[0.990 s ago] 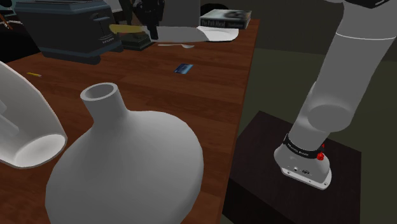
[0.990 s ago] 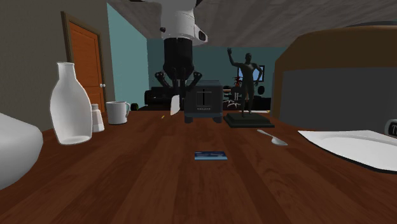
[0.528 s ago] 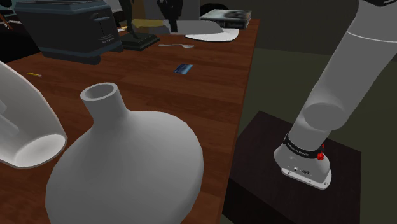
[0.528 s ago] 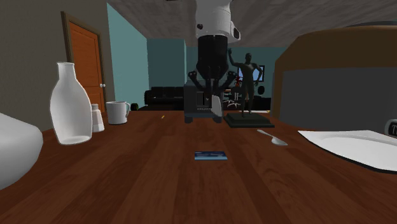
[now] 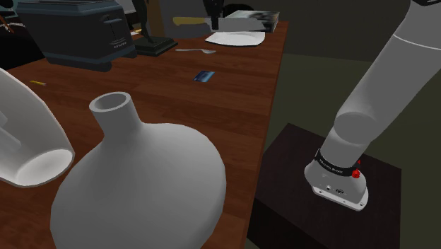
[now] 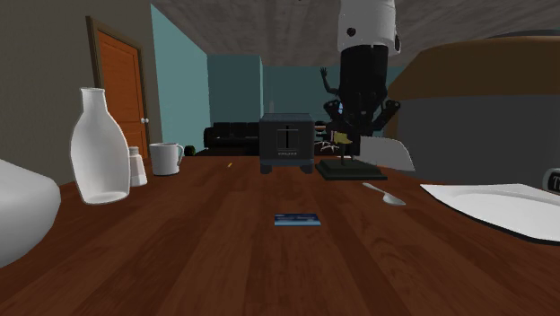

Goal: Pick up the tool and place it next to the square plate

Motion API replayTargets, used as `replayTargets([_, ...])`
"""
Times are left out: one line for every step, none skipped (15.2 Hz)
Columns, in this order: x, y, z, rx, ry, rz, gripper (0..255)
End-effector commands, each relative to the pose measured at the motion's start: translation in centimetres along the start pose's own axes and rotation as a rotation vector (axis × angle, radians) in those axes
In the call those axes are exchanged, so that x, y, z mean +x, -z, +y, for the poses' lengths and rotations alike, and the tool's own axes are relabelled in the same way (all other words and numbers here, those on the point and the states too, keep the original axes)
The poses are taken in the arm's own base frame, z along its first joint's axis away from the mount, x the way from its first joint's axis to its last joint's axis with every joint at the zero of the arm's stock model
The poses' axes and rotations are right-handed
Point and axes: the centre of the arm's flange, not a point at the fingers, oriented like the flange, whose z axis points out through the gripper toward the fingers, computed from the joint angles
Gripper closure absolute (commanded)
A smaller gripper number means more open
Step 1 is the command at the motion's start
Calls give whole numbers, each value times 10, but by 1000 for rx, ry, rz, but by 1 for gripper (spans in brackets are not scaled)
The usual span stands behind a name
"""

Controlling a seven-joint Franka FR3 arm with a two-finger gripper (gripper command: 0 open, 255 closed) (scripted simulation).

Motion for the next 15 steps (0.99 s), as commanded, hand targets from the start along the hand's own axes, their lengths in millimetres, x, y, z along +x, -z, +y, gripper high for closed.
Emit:
replayTargets([-5,2,24,0,2,0,255])
replayTargets([-9,2,37,0,2,0,255])
replayTargets([-13,2,50,0,2,0,255])
replayTargets([-19,2,71,0,2,0,255])
replayTargets([-19,-3,71,0,2,0,255])
replayTargets([-18,-9,72,0,2,0,255])
replayTargets([-18,-14,72,0,2,0,255])
replayTargets([-18,-19,72,0,2,0,255])
replayTargets([-18,-25,72,0,2,0,255])
replayTargets([-18,-30,72,0,2,0,255])
replayTargets([-18,-35,72,0,2,0,255])
replayTargets([-18,-40,72,0,2,0,255])
replayTargets([-18,-46,72,0,2,0,255])
replayTargets([-18,-51,72,0,2,0,255])
replayTargets([-17,-56,72,0,2,0,255])
